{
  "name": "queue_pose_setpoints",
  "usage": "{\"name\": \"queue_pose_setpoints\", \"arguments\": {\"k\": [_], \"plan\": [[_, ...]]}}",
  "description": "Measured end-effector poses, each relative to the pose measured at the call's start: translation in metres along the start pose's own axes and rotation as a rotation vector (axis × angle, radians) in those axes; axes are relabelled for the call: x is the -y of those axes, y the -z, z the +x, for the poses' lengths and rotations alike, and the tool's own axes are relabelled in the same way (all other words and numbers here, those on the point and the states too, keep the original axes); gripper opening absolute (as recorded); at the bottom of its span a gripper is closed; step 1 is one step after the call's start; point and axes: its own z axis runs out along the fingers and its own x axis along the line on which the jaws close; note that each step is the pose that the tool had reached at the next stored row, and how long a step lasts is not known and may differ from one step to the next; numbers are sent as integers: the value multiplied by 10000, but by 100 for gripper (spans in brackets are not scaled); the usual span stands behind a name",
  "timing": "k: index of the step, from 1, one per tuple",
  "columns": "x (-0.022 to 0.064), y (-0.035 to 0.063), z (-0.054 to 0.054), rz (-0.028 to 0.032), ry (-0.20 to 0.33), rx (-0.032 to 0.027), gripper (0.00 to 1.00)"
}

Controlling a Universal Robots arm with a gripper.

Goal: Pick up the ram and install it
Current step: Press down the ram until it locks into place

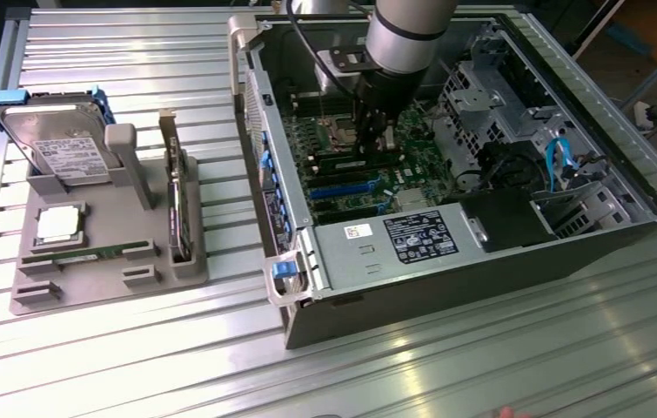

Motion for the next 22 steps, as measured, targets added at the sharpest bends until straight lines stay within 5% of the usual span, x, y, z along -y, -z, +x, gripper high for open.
{"name": "queue_pose_setpoints", "arguments": {"k": [11,22], "plan": [[0,-10,3,2,0,1,11],[-16,87,1,0,1,-6,11]]}}
